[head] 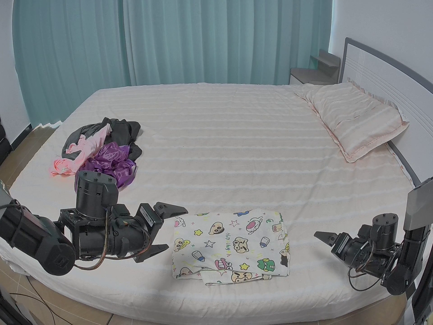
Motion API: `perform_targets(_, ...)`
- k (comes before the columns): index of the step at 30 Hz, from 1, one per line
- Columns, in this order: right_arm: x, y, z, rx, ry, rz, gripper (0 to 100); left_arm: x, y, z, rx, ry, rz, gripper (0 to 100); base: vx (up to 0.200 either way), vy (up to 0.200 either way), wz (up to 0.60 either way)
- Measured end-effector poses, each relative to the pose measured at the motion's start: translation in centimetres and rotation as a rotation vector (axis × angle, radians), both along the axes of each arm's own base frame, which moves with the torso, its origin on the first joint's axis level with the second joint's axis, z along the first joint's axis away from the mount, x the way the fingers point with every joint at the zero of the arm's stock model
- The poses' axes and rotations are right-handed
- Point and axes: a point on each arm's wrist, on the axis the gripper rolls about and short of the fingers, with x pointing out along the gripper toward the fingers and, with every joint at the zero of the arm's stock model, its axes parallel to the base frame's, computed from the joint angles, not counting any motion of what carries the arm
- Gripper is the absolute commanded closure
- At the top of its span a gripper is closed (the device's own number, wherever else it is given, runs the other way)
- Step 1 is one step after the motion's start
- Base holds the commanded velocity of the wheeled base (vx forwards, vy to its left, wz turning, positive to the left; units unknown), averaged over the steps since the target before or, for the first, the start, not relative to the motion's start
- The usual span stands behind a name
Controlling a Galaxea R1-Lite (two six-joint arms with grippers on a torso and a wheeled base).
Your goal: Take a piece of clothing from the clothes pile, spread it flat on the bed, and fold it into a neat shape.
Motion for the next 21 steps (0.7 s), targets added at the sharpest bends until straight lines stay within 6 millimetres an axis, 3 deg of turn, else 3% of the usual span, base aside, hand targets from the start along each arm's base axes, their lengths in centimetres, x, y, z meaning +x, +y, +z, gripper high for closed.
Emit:
perform_targets(13,0.0,0.1,-0.2,-0.003,0.008,0.005,0,0.9,-0.1,0.5,-0.118,-0.01,0.068,0,0.0,0.0,0.0)
perform_targets(21,0.0,0.2,-0.3,-0.005,0.014,0.009,0,1.2,0.9,-0.1,-0.121,0.0,0.108,0,0.0,0.2,0.0)
